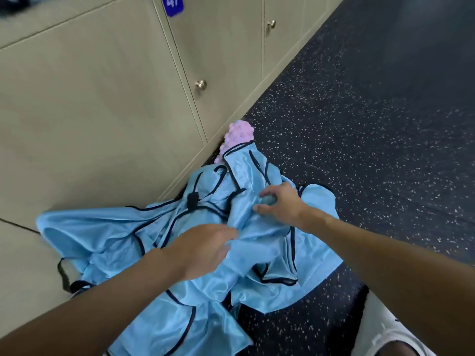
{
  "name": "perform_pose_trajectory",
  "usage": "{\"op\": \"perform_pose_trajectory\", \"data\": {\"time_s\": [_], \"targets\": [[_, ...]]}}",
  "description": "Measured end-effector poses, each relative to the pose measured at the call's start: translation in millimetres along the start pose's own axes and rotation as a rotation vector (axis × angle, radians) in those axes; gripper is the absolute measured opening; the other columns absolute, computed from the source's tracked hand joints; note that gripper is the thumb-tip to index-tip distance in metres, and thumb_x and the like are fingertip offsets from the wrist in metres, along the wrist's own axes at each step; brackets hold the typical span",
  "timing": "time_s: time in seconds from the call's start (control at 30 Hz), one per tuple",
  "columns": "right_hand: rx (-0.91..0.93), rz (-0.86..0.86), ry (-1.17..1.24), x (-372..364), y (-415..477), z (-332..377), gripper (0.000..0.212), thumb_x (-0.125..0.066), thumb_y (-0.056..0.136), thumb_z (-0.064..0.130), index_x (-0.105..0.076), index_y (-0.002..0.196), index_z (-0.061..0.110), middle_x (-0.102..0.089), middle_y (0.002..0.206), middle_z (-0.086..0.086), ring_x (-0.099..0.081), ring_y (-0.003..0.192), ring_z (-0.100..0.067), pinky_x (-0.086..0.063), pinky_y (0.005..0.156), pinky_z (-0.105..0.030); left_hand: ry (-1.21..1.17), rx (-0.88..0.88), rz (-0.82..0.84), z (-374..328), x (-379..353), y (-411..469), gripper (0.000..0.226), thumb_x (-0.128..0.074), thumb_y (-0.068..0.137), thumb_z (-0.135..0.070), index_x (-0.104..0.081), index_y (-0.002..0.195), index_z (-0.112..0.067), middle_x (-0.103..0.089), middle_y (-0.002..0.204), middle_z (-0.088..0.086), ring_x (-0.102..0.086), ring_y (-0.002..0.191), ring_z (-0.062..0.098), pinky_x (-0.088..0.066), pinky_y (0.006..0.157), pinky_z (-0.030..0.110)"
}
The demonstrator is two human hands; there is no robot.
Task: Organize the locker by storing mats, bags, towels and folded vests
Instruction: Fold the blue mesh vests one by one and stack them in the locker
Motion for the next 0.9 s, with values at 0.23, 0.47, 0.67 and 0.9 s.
{"op": "perform_pose_trajectory", "data": {"time_s": [0.23, 0.47, 0.67, 0.9], "targets": [[-0.061, 0.151, 0.16, -27.0, -36.7, -0.2, 0.072, -0.075, 0.086, 0.022, -0.034, 0.145, 0.022, -0.057, 0.108, -0.002, -0.06, 0.08, -0.013, -0.047, 0.056, -0.016, -0.041, 0.176, -0.275, 1.5, 26.6, -9.0, 0.058, -0.058, 0.091, -0.048, -0.046, 0.142, -0.023, -0.051, 0.132, -0.006, -0.046, 0.124, 0.014, -0.04, 0.1, 0.031], [0.065, 0.097, 0.047, -22.1, -44.7, 3.2, 0.032, -0.062, 0.084, 0.004, -0.051, 0.058, 0.019, -0.046, 0.056, 0.003, -0.04, 0.053, -0.011, -0.033, 0.051, -0.023, -0.242, 0.378, -0.127, 10.3, -4.9, 34.9, 0.066, -0.068, 0.086, -0.053, -0.051, 0.141, -0.021, -0.061, 0.136, 0.002, -0.054, 0.127, 0.022, -0.04, 0.109, 0.043], [0.112, 0.093, 0.262, 11.8, -53.0, 33.5, 0.014, -0.066, 0.089, 0.011, -0.056, 0.08, 0.014, -0.05, 0.067, 0.003, -0.044, 0.058, -0.009, -0.035, 0.05, -0.018, -0.433, 0.245, -0.391, 3.0, 50.1, 29.3, 0.029, -0.069, 0.09, -0.019, -0.058, 0.064, -0.019, -0.049, 0.057, -0.007, -0.042, 0.052, 0.004, -0.037, 0.056, 0.028], [0.315, 0.222, 0.209, 84.7, -97.3, 154.9, 0.012, -0.075, 0.084, 0.013, -0.066, 0.089, 0.009, -0.058, 0.088, -0.01, -0.052, 0.076, -0.014, -0.044, 0.067, -0.027, -0.44, 0.177, -0.594, -12.5, 184.9, -37.6, 0.022, -0.066, 0.092, -0.01, -0.064, 0.071, -0.016, -0.052, 0.058, -0.012, -0.042, 0.052, -0.001, -0.036, 0.053, 0.02]]}}
Point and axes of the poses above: each hand's wrist, its own y-axis towards the middle knuckle, its own x-axis out of the back of the hand, z = x × y, the point moved 7 cm from there along y, towards the middle knuckle
